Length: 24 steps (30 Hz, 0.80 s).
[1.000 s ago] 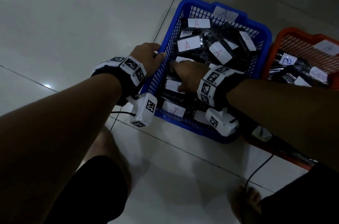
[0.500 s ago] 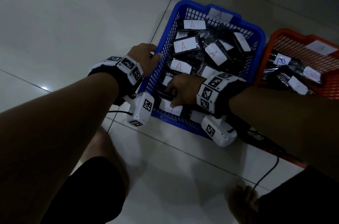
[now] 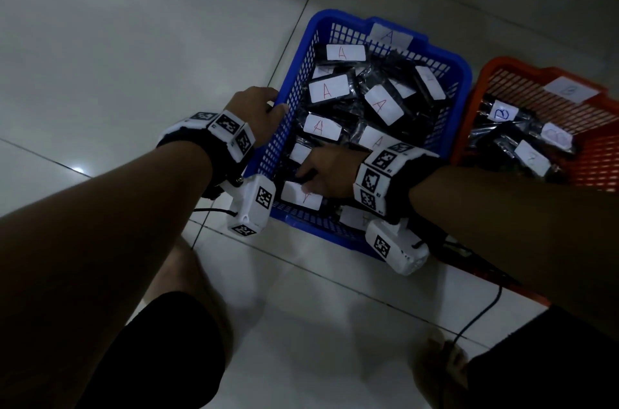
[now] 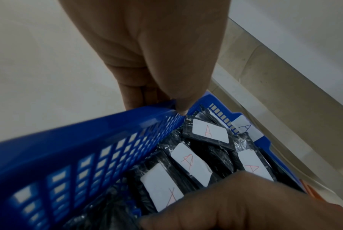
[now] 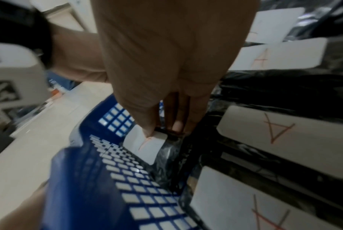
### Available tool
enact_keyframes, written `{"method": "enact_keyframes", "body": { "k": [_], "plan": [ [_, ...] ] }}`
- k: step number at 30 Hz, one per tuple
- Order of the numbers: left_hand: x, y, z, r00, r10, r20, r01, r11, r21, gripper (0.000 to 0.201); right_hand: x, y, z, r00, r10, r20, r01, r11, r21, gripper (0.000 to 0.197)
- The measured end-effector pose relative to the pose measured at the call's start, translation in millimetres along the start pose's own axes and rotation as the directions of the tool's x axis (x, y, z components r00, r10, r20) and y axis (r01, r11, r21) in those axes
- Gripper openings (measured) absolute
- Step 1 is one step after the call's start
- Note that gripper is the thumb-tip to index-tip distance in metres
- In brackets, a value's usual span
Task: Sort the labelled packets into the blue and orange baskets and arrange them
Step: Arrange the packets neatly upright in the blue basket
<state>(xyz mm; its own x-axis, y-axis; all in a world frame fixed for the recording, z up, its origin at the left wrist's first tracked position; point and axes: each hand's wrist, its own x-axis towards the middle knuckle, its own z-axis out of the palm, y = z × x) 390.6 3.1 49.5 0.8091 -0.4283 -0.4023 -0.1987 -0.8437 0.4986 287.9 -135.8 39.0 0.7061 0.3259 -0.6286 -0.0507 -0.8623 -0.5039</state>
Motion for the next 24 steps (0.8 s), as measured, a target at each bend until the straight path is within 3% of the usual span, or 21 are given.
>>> {"method": "enact_keyframes", "body": {
  "k": [3, 6, 8, 11, 13, 15, 16, 18, 21, 24],
  "plan": [
    [-0.1, 2.1, 0.7, 1.0, -0.022, -0.003, 0.022, 1.0, 0.008, 0.035, -0.5, -4.0, 0.5, 1.0, -0.01, -0.025, 0.009, 0.999, -0.044, 0.034],
    [-1.3, 9.2, 1.3, 0.999, -0.038, -0.036, 0.04, 0.998, 0.051, 0.035, -8.9, -2.4, -18.9, 0.979, -0.011, -0.202, 0.005, 1.0, -0.031, 0.028],
    [-1.8, 13.9, -0.2, 0.994, 0.003, -0.111, 0.01, 0.994, 0.111, 0.039, -17.4, 4.8, -37.4, 0.932, 0.03, -0.361, -0.044, 0.999, -0.031, 0.024],
    [-1.7, 31.3, -5.2, 0.944, 0.221, -0.243, -0.165, 0.959, 0.23, 0.033, -30.1, 29.3, -53.4, 0.803, 0.15, -0.577, -0.186, 0.983, -0.003, 0.02],
    [1.2, 44.4, -2.5, 0.933, 0.338, -0.122, -0.288, 0.905, 0.312, 0.024, -37.4, 49.0, -54.5, 0.712, 0.217, -0.668, -0.259, 0.965, 0.038, 0.019],
    [6.3, 53.7, 7.5, 0.949, 0.305, 0.077, -0.312, 0.877, 0.365, 0.026, -46.7, 65.3, -52.0, 0.667, 0.259, -0.699, -0.291, 0.954, 0.075, 0.021],
    [8.4, 57.8, 13.5, 0.951, 0.264, 0.16, -0.306, 0.871, 0.384, 0.029, -52.0, 70.2, -50.3, 0.681, 0.266, -0.682, -0.289, 0.954, 0.083, 0.021],
    [14.1, 63.7, 26.3, 0.943, 0.211, 0.256, -0.303, 0.862, 0.406, 0.036, -64.2, 76.8, -44.4, 0.766, 0.232, -0.599, -0.256, 0.966, 0.047, 0.024],
    [17.7, 65.5, 40.0, 0.939, 0.197, 0.284, -0.314, 0.827, 0.466, 0.046, -74.2, 78.8, -30.8, 0.877, 0.158, -0.454, -0.223, 0.97, -0.093, 0.04],
    [19.6, 68.9, 48.4, 0.924, 0.23, 0.304, -0.366, 0.757, 0.542, 0.038, -73.9, 85.3, -20.6, 0.882, 0.18, -0.435, -0.229, 0.972, -0.062, 0.05]
  ]
}}
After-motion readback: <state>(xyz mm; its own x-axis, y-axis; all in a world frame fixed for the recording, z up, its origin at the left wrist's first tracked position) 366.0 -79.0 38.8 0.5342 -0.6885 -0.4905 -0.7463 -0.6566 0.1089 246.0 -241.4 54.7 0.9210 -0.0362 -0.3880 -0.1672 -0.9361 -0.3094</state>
